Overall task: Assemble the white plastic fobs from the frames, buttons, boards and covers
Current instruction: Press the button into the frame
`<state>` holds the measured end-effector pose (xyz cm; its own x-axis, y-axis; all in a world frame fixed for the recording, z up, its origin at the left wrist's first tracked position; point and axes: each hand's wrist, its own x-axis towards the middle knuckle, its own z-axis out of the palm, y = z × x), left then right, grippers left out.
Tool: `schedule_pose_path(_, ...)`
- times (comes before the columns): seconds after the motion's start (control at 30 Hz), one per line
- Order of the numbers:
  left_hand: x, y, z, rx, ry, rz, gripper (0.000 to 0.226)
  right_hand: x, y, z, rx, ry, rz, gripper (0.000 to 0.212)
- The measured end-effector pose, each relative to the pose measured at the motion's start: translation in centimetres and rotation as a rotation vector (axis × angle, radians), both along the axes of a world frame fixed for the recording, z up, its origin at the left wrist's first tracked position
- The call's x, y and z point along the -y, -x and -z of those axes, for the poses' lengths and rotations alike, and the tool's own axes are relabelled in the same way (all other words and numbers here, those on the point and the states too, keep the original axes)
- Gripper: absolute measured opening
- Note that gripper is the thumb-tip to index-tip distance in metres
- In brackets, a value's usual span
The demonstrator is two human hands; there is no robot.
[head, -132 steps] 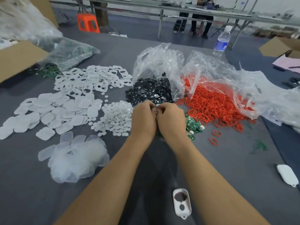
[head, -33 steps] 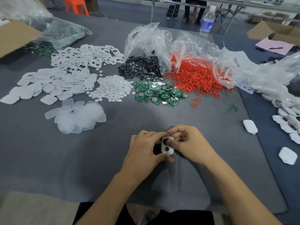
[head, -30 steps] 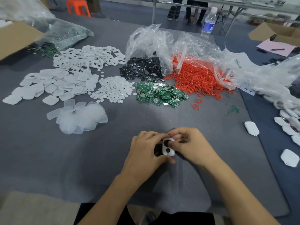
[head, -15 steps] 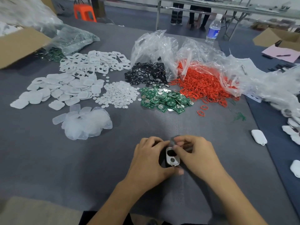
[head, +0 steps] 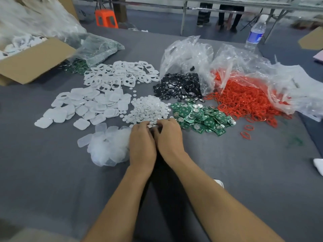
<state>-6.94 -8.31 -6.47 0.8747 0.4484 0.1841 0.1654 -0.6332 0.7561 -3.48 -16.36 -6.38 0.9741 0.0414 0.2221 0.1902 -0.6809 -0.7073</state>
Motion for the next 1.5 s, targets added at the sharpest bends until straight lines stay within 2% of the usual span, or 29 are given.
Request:
schedule_pose_path(0.3,-0.3,-0.5,1.1,0.125,0.021,0.005,0.027,0.1,0.0,1.0,-0.014,-0.166,0.053,0.011)
schedule_pose_path(0.37,-0.2,-0.1,0.7,0.2,0.03,0.055,0.024,0.5,0.5,0.5,-0.043,-0.257,0.061,0.007)
schedule_pose_path(0.43,0.0,0.6,0.2,0.28,0.052,0.149,0.02,1.6,1.3,-0.2,-0.073,-0.39,0.068,0.016)
schedule_pose_path(0.5,0.4,1.8,0.0,0.308,0.184,0.25,0.017,3.4,2.6,-1.0,-0.055,-0.438,0.052,0.02)
schedule_pose_path(0.6,1.7,4.1,-0.6,0.237,0.564,0.31,0.019,6.6,5.7,-1.9,0.007,-0.419,-0.022,0.024)
schedule_pose_path(0.67,2.9,5.5,-0.9,0.177,0.699,0.352,0.023,8.6,7.9,-2.2,0.015,-0.368,-0.041,0.029)
schedule_pose_path(0.73,4.0,6.8,-1.2,0.106,0.771,0.418,0.024,10.6,9.9,-2.5,0.008,-0.297,-0.042,0.031)
schedule_pose_path(0.87,6.0,8.8,-1.5,0.011,0.815,0.569,0.029,14.2,13.2,-3.5,-0.049,-0.279,-0.087,0.048)
schedule_pose_path(0.93,6.9,9.5,-1.6,-0.011,0.829,0.606,0.033,15.5,14.3,-3.7,-0.067,-0.26,-0.073,0.05)
schedule_pose_path(1.13,8.5,10.4,-1.2,-0.025,0.656,0.679,0.039,17.8,15.8,-3.6,-0.083,-0.211,-0.013,0.029)
schedule_pose_path(1.2,8.0,10.6,-0.6,-0.026,0.391,0.716,0.052,18.8,16.0,-3.4,-0.078,-0.17,0.049,0.025)
schedule_pose_path(1.27,7.5,10.8,-0.1,-0.087,0.111,0.769,0.078,19.6,16.1,-3.2,-0.09,-0.131,0.094,0.023)
schedule_pose_path(1.33,7.4,11.0,0.5,-0.116,-0.039,0.802,0.092,19.9,16.0,-3.1,-0.12,-0.113,0.086,0.021)
schedule_pose_path(1.4,7.8,11.2,1.1,-0.074,-0.109,0.799,0.095,19.7,15.8,-3.1,-0.147,-0.064,0.026,0.019)
schedule_pose_path(1.5,7.9,11.2,1.4,-0.035,-0.078,0.768,0.096,19.3,15.0,-3.5,-0.152,0.09,-0.081,0.018)
